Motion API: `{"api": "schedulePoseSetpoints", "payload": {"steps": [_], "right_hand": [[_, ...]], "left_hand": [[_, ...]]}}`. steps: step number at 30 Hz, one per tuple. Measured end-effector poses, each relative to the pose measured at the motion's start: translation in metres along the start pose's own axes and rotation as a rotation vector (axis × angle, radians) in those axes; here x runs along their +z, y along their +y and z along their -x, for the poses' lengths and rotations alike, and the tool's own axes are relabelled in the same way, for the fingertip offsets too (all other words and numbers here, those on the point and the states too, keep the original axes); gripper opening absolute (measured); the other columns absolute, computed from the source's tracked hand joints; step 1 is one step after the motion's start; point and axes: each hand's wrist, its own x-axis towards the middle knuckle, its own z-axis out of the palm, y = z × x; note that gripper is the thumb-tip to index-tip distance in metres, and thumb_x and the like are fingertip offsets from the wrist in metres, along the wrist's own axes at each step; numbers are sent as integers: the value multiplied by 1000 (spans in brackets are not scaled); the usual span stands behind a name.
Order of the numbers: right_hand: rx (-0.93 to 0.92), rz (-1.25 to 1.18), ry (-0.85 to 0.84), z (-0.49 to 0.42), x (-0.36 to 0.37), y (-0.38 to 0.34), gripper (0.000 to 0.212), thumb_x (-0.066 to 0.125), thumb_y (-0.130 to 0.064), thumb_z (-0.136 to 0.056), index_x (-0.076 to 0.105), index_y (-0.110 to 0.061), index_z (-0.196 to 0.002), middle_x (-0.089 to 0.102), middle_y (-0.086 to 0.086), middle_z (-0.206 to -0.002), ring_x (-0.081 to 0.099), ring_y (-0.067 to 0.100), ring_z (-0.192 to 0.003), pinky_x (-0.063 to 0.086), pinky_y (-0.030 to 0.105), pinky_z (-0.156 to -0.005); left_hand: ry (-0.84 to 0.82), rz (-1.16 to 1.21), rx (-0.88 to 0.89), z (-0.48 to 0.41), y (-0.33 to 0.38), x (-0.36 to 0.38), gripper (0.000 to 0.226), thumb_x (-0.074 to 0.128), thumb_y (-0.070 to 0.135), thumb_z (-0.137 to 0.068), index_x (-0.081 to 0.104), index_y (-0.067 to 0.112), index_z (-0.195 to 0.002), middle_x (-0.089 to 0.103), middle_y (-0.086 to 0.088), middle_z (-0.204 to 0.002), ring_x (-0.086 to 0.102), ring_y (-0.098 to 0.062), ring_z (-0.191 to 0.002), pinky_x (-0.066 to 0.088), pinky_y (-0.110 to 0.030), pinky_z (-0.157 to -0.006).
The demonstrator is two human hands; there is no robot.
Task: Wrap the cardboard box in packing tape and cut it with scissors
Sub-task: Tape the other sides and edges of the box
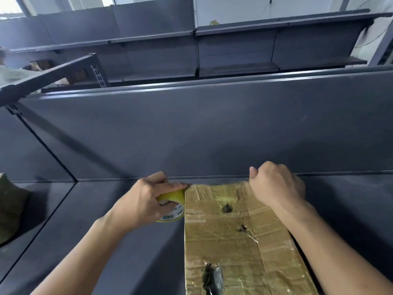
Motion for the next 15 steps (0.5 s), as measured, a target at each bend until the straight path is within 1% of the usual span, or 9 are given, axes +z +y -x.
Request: {"api": "schedulePoseSetpoints", "payload": {"steps": [2, 4, 5, 7, 10, 12, 13, 14, 15], "right_hand": [[-66, 113, 40, 2, -2, -5, 46, 31, -43, -108, 67, -14, -102, 70, 11, -103, 66, 35, -92, 39, 35, -69], [-166, 226, 77, 5, -1, -12, 48, 29, -42, -109, 70, -17, -101, 73, 8, -101, 69, 32, -94, 43, 38, -76], [-216, 270, 91, 6, 0, -16, 49, 29, -42, -109, 71, -18, -100, 74, 7, -100, 70, 31, -95, 44, 40, -85], [-285, 317, 81, 7, 2, -24, 46, 32, -40, -110, 71, -18, -101, 74, 6, -99, 71, 29, -96, 41, 40, -97], [-288, 249, -25, -1, 3, -30, 37, 36, -32, -110, 70, -18, -110, 72, 9, -107, 69, 31, -101, 40, 40, -96], [-289, 180, -101, -3, 4, -29, 41, 33, -36, -109, 66, -15, -96, 71, 13, -108, 66, 34, -99, 42, 40, -89], [-302, 179, -109, 0, 6, -30, 49, 28, -41, -108, 58, -15, -81, 71, 14, -104, 66, 34, -98, 41, 43, -95], [-318, 230, -117, 2, 9, -33, 56, 22, -47, -106, 51, -15, -70, 71, 14, -100, 65, 33, -102, 34, 51, -108], [-323, 313, -134, 5, 12, -36, 63, 15, -51, -104, 50, -15, -66, 72, 15, -103, 62, 33, -114, 18, 60, -118]], "left_hand": [[13, -3, 15, 5, 1, 3, 57, 75, 57, -79, 69, 32, -130, 48, 10, -90, 55, -4, -68, 48, -15, -70], [-38, 18, 25, 9, 3, 2, 87, 77, 77, -65, 64, 28, -136, 48, 11, -95, 56, -3, -74, 48, -12, -75], [-61, 32, 25, 10, 5, 1, 99, 78, 81, -57, 63, 27, -138, 47, 13, -98, 57, -2, -78, 47, -11, -78], [-63, 52, 34, 10, 7, 1, 107, 77, 83, -50, 62, 25, -139, 47, 16, -101, 59, -2, -82, 51, -15, -79], [-14, 78, 39, 9, 9, 3, 104, 74, 84, -53, 65, 22, -136, 49, 12, -100, 61, -5, -80, 56, -25, -77], [18, 90, 38, 9, 10, 6, 102, 69, 86, -55, 67, 21, -133, 50, 10, -98, 60, -5, -78, 56, -24, -76], [32, 93, 37, 10, 11, 7, 102, 67, 87, -55, 67, 20, -133, 50, 10, -98, 60, -5, -78, 55, -23, -75], [42, 92, 36, 11, 11, 8, 102, 66, 88, -56, 68, 20, -132, 49, 10, -97, 60, -5, -77, 56, -24, -75], [51, 86, 40, 11, 11, 8, 102, 65, 88, -56, 68, 20, -132, 49, 10, -97, 59, -6, -77, 56, -25, -74]]}}
